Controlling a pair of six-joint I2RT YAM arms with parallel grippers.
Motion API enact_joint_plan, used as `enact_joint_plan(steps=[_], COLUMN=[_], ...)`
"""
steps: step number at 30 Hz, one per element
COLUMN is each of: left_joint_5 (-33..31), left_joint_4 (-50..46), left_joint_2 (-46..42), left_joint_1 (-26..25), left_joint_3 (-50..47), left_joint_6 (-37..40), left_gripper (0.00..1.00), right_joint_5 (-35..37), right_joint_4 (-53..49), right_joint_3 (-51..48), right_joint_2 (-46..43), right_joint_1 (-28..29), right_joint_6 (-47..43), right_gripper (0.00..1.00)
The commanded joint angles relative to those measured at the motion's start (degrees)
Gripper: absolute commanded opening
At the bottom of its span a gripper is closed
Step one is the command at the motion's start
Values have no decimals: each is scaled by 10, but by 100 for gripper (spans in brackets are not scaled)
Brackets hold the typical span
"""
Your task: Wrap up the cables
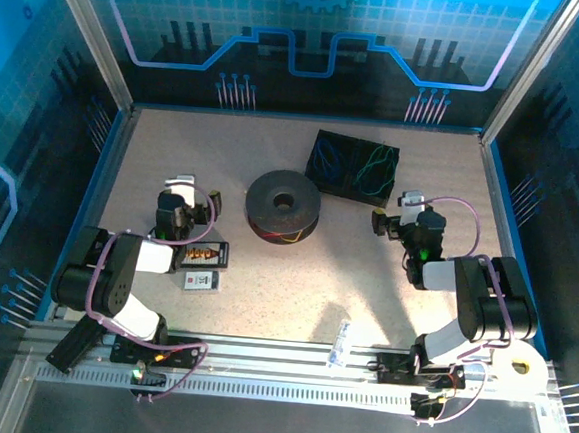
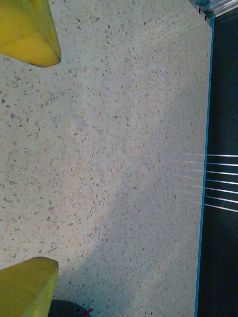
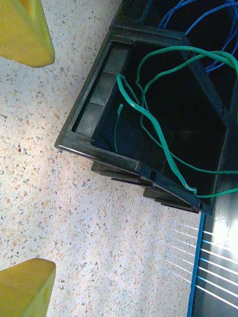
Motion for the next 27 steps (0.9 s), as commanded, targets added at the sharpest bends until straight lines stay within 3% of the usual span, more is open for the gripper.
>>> enact_joint_plan(steps=[1,27], left_joint_5=[11,-3], left_joint_4=[3,13], left_joint_2=[5,-2], left_joint_1=[4,1], left_joint_3=[11,3], left_joint_6=[14,18], left_gripper=[99,99], right_joint_5=[-5,-6], right_joint_4=[1,10], right_joint_3=[9,4], right_joint_2=[-5,-7], right_joint_1=[-4,-1], right_joint_6=[2,-1], right_gripper=[100,100])
